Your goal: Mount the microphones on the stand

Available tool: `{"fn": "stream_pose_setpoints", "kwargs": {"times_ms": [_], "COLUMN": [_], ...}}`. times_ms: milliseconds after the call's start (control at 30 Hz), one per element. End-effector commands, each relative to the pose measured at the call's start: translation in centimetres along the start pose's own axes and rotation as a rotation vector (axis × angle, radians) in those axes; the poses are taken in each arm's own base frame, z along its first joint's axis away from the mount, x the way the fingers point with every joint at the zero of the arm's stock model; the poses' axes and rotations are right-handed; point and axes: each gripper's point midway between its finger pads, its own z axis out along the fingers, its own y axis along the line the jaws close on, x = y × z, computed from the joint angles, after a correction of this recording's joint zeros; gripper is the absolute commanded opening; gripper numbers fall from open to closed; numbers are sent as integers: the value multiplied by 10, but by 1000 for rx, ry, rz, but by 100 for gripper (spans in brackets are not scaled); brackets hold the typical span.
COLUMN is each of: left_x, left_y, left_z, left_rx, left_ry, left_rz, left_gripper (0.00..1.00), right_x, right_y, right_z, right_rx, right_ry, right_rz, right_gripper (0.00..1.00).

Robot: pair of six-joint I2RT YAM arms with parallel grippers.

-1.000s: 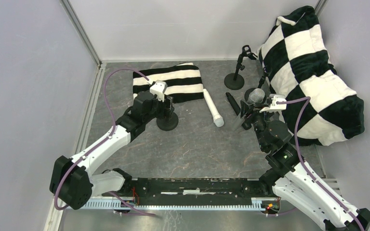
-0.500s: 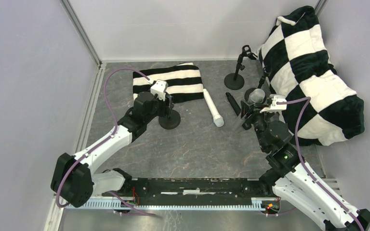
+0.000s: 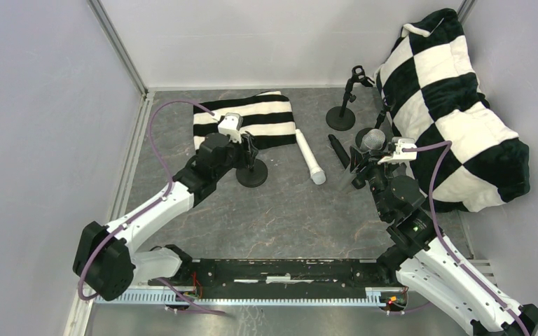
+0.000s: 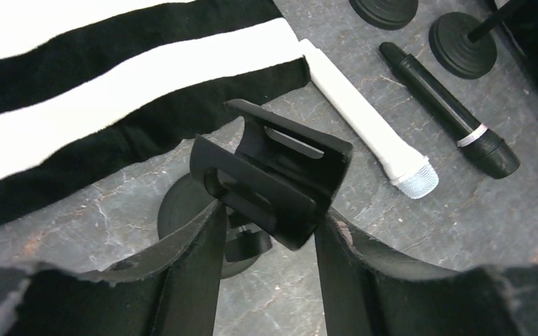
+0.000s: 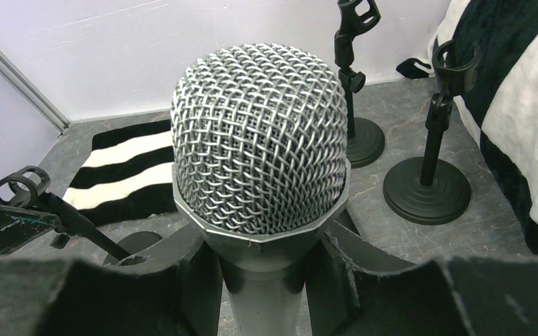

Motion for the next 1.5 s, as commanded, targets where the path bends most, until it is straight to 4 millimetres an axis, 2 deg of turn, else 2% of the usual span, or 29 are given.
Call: {"fn": "stream_pose_setpoints", "kwargs": {"times_ms": [0, 267, 333, 467, 567, 633, 733, 800, 900, 967, 1133, 1233, 1367, 1467], "left_x": [-34, -16, -12, -9, -11, -11, -10, -12, -32, -47, -69, -79, -86, -83], "left_y": [-22, -57, -57, -44, -39, -44, -46, -38, -24, -22, -38, -40, -33, -26], "left_z": [-9, -5, -4, -10, -25, -36, -56, -66, -74, -75, -66, -56, -45, -34], "left_rx": [-64, -126, -142, -206, -197, -125, -35, -11, 73, 162, 378, 451, 458, 432], "left_ry": [-86, -55, -48, -37, -39, -33, -37, -47, -89, -120, -148, -163, -179, -167], "left_rz": [-143, -243, -250, -223, -183, -125, -32, 14, 25, 35, 135, 153, 127, 107], "left_gripper": [34, 39, 54, 78, 93, 100, 100, 100, 100, 100, 100, 100, 100, 100], "right_x": [-14, -12, -12, -12, -12, -12, -12, -12, -11, -12, -16, -19, -22, -22], "right_y": [4, 2, 2, 0, 0, 0, 0, 0, 1, 2, 2, 0, -4, -4], "right_z": [0, -1, -1, -1, -1, -1, -2, -2, -2, -3, -4, -6, -8, -8], "right_rx": [-14, -9, -6, 0, 0, -1, -1, -3, -12, -17, -20, -11, 5, 6], "right_ry": [-36, -34, -33, -33, -32, -34, -34, -34, -32, -34, -37, -40, -46, -46], "right_rz": [24, 25, 22, 15, 14, 14, 12, 9, 8, 12, 4, -7, -20, -20], "right_gripper": [0, 0, 0, 0, 0, 0, 0, 0, 0, 0, 0, 0, 0, 0]}}
